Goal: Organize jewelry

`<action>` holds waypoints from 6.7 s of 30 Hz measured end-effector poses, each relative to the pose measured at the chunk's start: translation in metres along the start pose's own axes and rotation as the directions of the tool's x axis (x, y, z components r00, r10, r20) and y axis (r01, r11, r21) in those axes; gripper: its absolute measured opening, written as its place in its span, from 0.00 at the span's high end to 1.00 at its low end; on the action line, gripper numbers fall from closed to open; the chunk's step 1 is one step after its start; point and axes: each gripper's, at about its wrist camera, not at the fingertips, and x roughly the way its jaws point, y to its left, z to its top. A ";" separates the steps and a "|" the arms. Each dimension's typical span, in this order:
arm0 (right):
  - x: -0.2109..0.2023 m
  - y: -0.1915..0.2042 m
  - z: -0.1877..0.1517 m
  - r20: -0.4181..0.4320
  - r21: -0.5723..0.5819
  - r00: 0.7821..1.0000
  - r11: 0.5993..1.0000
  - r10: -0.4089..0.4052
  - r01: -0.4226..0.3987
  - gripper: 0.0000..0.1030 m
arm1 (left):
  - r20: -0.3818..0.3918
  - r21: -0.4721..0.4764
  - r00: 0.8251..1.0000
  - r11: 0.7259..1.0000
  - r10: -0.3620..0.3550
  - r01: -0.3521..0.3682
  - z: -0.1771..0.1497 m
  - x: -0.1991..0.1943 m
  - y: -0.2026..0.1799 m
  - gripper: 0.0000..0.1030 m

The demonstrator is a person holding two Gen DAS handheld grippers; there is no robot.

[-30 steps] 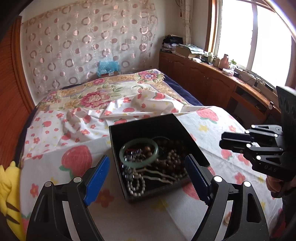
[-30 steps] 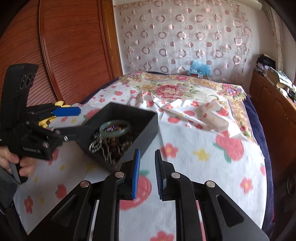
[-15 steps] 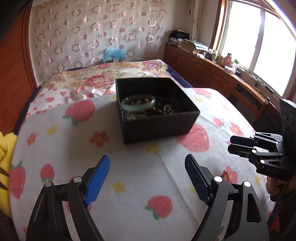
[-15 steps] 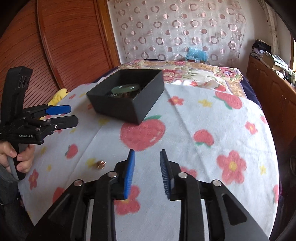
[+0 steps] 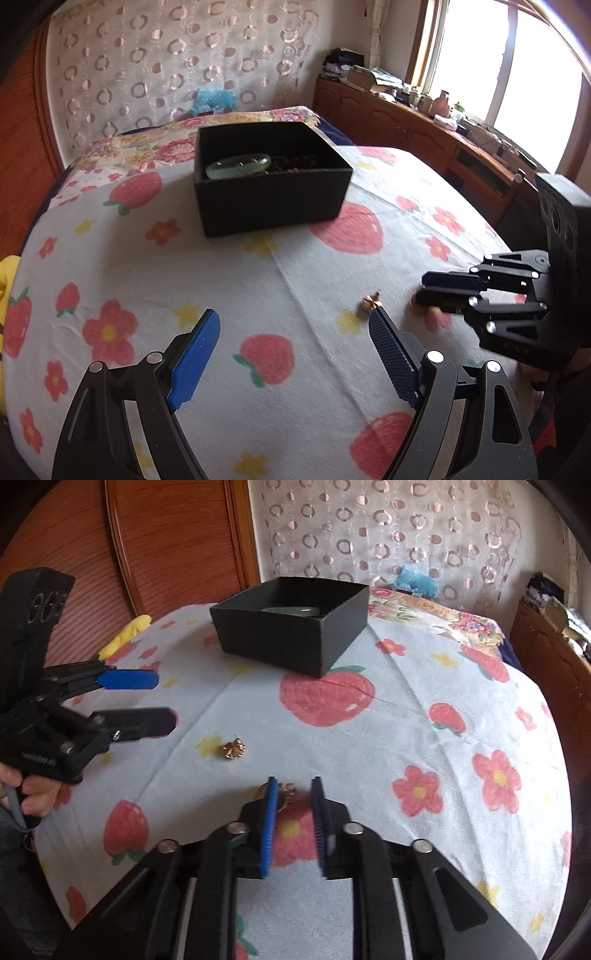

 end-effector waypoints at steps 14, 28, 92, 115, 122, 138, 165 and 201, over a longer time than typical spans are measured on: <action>-0.025 -0.005 -0.017 0.041 0.014 0.998 0.998 -0.057 0.056 0.89 | -0.035 0.068 0.999 0.998 0.006 -0.004 -0.005 0.011 -0.033 0.31; -0.045 -0.010 -0.015 0.101 0.059 0.994 0.998 -0.042 0.036 0.89 | -0.053 0.132 0.999 0.991 0.002 0.005 0.005 0.027 -0.052 0.60; 0.037 -0.027 0.154 0.154 0.001 0.988 1.000 0.000 0.000 0.79 | 0.122 0.016 0.989 0.997 0.078 -0.081 0.101 0.009 0.053 0.87; 0.028 -0.058 0.135 0.175 0.074 0.984 0.997 -0.033 0.021 0.61 | 0.069 0.027 0.992 0.993 0.110 -0.112 0.143 0.066 0.061 0.87; 0.025 -0.058 0.130 0.183 0.074 0.982 0.997 -0.042 0.029 0.61 | 0.086 0.016 0.990 0.993 0.115 -0.117 0.142 0.062 0.060 0.67; -0.004 -0.048 0.109 0.216 0.108 0.967 0.987 -0.139 0.118 0.29 | 0.140 -0.028 0.976 0.986 0.168 -0.165 0.107 0.016 0.056 0.10; -0.091 0.005 0.057 0.367 0.221 0.906 0.966 -0.213 0.137 0.03 | 0.251 -0.113 0.934 0.966 0.253 -0.231 0.029 -0.097 0.031 0.07; -0.115 0.032 0.036 0.400 0.228 0.880 0.958 -0.255 0.174 0.03 | 0.283 -0.153 0.912 0.952 0.298 -0.264 0.005 -0.126 0.023 0.07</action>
